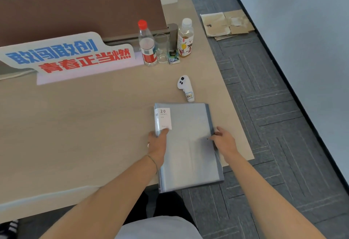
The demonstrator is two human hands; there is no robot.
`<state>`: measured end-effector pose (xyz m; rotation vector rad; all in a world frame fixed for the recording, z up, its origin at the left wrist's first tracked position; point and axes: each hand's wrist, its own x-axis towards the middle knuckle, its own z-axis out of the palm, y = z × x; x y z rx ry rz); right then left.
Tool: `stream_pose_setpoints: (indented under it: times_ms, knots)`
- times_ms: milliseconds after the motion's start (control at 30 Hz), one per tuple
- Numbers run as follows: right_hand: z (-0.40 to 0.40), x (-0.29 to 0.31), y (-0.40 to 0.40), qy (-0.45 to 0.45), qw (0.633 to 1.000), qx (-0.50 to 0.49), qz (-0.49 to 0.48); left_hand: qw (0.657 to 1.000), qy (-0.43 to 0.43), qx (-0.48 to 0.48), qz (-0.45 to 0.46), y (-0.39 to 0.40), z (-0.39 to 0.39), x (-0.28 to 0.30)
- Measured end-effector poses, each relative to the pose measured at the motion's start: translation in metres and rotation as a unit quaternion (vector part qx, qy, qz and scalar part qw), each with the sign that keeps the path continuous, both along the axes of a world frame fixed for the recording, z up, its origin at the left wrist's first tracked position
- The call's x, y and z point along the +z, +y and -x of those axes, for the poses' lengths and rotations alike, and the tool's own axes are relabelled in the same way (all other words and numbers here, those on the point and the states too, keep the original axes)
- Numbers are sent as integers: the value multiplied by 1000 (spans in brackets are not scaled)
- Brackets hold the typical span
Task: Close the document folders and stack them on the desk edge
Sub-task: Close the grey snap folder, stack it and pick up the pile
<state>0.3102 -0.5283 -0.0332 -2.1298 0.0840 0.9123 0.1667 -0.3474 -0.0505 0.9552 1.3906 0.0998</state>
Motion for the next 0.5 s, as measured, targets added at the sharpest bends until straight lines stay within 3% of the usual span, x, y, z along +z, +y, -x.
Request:
stream_pose_setpoints:
  times_ms: [100, 167, 333, 500]
  knots:
    - [1, -3, -3, 15, 1000, -9, 0, 994, -35, -29, 99, 16, 5, 7]
    - [4, -1, -2, 22, 1000, -6, -5, 991, -24, -87, 99, 21, 10, 14]
    - [9, -1, 3, 21, 1000, 1, 1, 993, -46, -110, 24, 18, 6, 40]
    - [15, 13, 29, 99, 980, -135, -106, 970, -152, -167, -86, 18, 10, 90]
